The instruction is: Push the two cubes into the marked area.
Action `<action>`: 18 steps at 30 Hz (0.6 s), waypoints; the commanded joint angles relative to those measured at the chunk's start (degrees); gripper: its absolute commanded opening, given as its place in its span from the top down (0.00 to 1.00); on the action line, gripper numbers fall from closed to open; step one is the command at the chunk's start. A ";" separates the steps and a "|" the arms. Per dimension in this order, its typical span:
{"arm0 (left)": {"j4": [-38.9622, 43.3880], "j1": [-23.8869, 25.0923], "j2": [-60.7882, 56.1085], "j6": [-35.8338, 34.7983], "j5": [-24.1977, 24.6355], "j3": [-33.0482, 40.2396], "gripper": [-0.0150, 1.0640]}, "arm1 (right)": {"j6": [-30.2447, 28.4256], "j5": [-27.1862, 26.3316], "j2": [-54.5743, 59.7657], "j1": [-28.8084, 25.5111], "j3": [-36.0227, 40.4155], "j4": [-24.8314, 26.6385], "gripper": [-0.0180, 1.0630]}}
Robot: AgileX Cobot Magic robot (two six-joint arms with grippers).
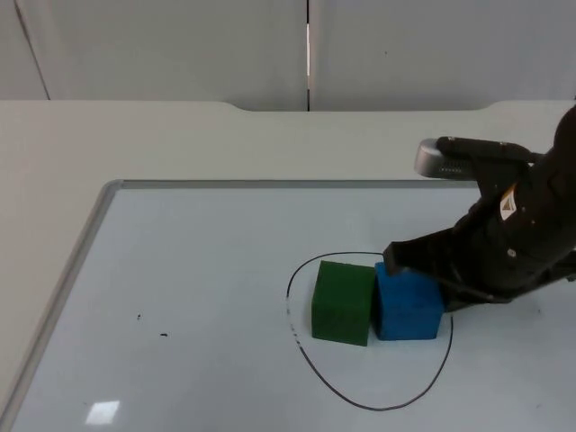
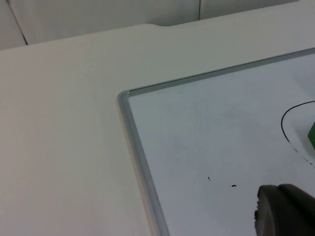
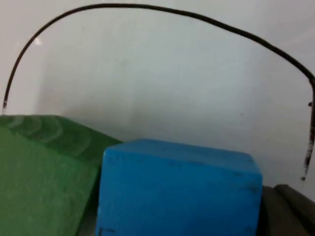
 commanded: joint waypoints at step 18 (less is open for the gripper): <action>-0.73 0.17 -0.36 0.19 0.28 -0.39 0.99 | -2.45 11.33 -18.21 0.02 -0.29 -5.34 0.98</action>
